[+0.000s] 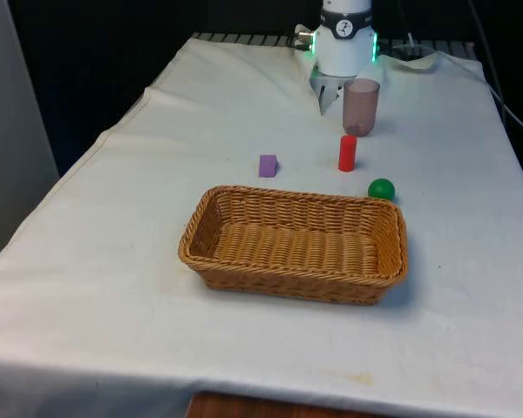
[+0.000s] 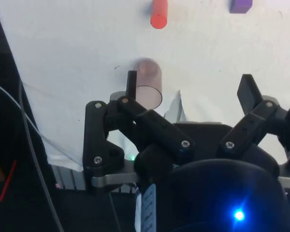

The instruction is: Pick up the triangular block and place it into the basket.

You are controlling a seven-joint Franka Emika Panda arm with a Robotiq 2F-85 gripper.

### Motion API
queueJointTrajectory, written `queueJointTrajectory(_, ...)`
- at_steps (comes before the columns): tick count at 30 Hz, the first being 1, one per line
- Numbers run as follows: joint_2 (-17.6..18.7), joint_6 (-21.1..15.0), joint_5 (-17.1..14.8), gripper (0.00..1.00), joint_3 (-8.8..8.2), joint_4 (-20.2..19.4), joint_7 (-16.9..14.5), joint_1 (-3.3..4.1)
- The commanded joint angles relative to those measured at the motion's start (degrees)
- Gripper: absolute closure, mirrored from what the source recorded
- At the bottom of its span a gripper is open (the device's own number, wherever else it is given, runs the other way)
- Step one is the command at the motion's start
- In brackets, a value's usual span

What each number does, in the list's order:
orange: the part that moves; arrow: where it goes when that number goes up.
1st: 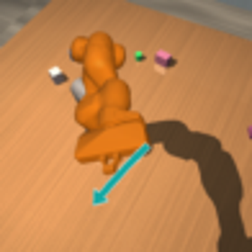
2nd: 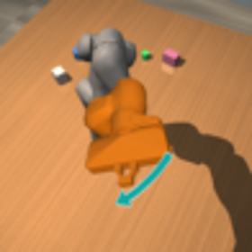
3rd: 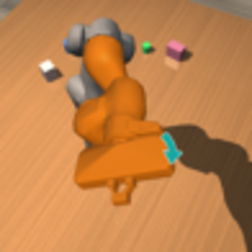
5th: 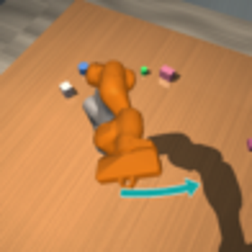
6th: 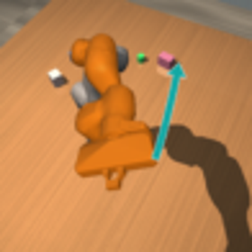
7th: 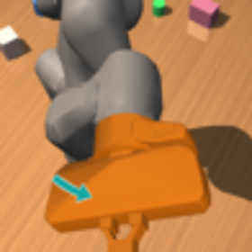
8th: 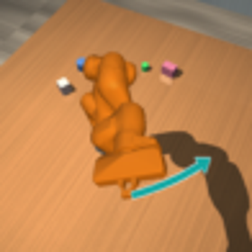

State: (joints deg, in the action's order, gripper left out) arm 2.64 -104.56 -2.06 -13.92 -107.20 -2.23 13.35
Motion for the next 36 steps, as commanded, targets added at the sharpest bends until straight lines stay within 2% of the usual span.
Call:
queueJointTrajectory(1, 0.00, 0.00, 0.00, 0.00, 0.00, 0.00, 0.00, 0.00)
queueJointTrajectory(6, -3.04, -2.81, 1.20, 0.00, 0.40, -4.01, 0.86, 0.34)
queueJointTrajectory(9, -3.95, -4.24, 1.78, 0.00, 0.80, -5.67, 1.43, 0.29)
queueJointTrajectory(10, -3.55, -3.15, 1.20, 0.00, 0.69, -5.04, 0.86, 0.17)
queueJointTrajectory(11, -4.24, -4.81, 1.95, 0.00, 0.92, -6.19, 1.60, 0.23)
queueJointTrajectory(18, -6.82, -8.82, 3.15, 0.00, 1.03, -11.17, 2.01, 0.17)
queueJointTrajectory(19, -7.16, -9.34, 3.27, 0.00, 0.97, -11.92, 1.95, 0.11)
queueJointTrajectory(20, -6.53, -8.25, 2.64, 0.00, 0.92, -11.12, 1.55, 0.17)
queueJointTrajectory(23, -8.42, -11.57, 3.78, 0.00, 0.57, -14.84, 1.66, 0.00)
queueJointTrajectory(27, -9.57, -13.41, 4.47, 0.00, 0.00, -17.19, 1.26, -0.06)
queueJointTrajectory(28, -9.22, -12.72, 4.01, 0.00, -0.06, -16.79, 1.15, 0.11)
queueJointTrajectory(30, -10.37, -14.38, 5.10, 0.00, -0.40, -18.68, 0.92, 0.00)
queueJointTrajectory(36, -11.17, -16.56, 5.67, 0.00, -1.38, -21.60, -0.40, -0.17)
